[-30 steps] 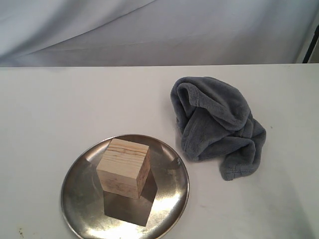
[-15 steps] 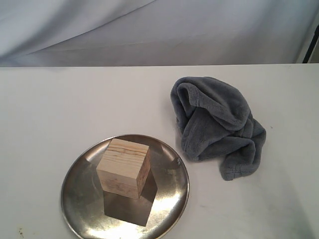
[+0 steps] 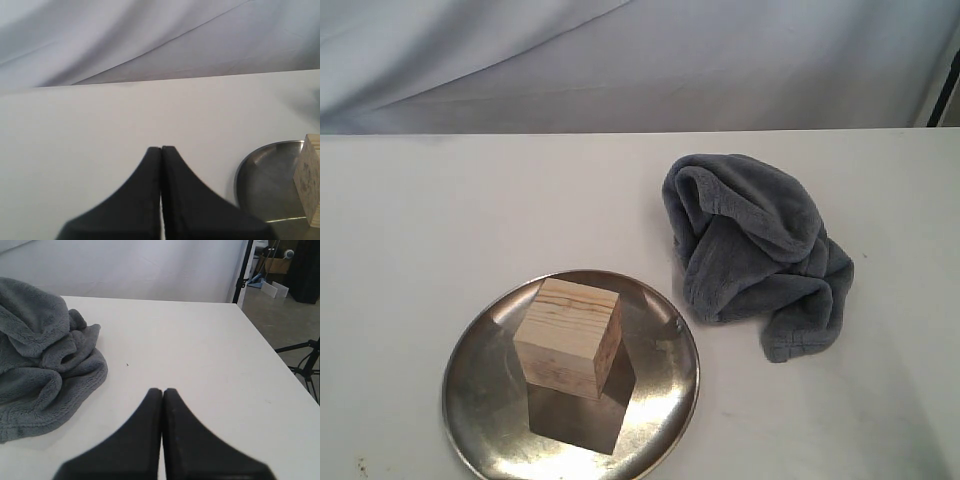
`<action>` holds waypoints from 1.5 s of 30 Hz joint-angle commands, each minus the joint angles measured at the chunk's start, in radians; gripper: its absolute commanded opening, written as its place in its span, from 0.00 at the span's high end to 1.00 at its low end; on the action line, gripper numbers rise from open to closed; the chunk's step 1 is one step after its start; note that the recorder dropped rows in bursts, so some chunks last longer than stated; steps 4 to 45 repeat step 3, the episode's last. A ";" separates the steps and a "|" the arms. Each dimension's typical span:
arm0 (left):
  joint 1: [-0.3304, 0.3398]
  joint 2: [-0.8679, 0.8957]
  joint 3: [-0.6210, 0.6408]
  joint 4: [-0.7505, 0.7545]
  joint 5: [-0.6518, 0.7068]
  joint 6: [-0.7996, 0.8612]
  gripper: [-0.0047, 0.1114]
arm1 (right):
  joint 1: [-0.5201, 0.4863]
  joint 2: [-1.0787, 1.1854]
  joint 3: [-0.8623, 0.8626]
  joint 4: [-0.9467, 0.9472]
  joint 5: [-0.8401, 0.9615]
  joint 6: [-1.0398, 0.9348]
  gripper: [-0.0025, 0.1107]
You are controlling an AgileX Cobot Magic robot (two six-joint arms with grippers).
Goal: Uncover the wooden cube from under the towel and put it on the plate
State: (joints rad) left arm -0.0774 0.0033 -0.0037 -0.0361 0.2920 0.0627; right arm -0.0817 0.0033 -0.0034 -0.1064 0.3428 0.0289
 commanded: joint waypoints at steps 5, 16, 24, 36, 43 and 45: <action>-0.003 -0.003 0.004 -0.006 -0.008 -0.002 0.96 | 0.003 -0.003 0.003 -0.011 0.000 0.001 0.98; -0.003 -0.003 0.004 -0.006 -0.008 -0.002 0.96 | 0.003 -0.003 0.003 -0.011 0.000 0.001 0.98; -0.003 -0.003 0.004 -0.006 -0.008 -0.002 0.96 | 0.003 -0.003 0.003 -0.011 0.000 0.001 0.98; -0.003 -0.003 0.004 -0.006 -0.008 -0.002 0.96 | 0.003 -0.003 0.003 -0.011 0.000 0.001 0.98; -0.003 -0.003 0.004 -0.006 -0.008 -0.002 0.96 | 0.003 -0.003 0.003 -0.011 0.000 0.001 0.98; -0.003 -0.003 0.004 -0.006 -0.008 -0.002 0.96 | 0.003 -0.003 0.003 -0.011 0.000 0.001 0.98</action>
